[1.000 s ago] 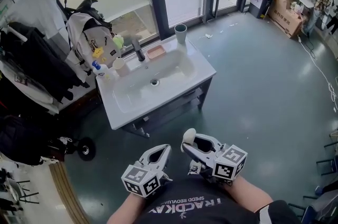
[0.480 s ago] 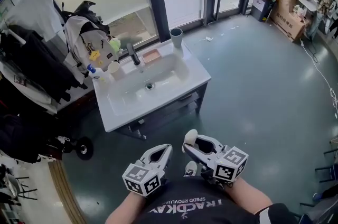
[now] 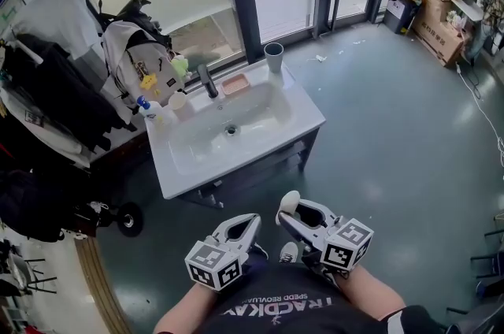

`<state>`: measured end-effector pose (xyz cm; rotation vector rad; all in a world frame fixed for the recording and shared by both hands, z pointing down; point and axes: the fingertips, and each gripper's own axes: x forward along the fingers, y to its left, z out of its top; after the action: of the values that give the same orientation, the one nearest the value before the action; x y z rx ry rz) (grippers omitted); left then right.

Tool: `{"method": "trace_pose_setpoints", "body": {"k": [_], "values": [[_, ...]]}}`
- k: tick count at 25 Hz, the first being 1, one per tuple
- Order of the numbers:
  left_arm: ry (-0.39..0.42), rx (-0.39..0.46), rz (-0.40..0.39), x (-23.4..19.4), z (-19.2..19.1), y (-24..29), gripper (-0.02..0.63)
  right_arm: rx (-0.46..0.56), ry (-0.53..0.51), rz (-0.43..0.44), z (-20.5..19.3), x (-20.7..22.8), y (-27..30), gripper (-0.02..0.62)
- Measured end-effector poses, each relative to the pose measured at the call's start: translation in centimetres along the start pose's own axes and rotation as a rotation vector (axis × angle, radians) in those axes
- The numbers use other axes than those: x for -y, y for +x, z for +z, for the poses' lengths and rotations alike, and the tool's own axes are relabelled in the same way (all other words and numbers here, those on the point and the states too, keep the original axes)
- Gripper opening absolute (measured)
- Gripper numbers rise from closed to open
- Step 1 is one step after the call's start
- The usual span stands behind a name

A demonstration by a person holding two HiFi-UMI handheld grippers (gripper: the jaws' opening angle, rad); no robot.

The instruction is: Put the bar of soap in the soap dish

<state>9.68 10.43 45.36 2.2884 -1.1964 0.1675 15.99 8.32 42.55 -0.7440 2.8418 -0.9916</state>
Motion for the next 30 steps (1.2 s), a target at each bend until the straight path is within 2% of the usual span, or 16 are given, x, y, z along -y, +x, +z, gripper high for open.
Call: {"method": "trace_pose_setpoints", "body": {"k": [24, 30], "values": [[-0.003, 0.015, -0.097, -11.2, 4.9, -0.8, 0.009, 0.038, -0.033, -0.111, 2.3, 0.3, 11.6, 0.179], [0.001, 0.034, -0.105, -14.2, 6.1, -1.8, 0.009, 0.035, -0.052, -0.111, 2.4, -0.5, 14.9, 0.179]]}}
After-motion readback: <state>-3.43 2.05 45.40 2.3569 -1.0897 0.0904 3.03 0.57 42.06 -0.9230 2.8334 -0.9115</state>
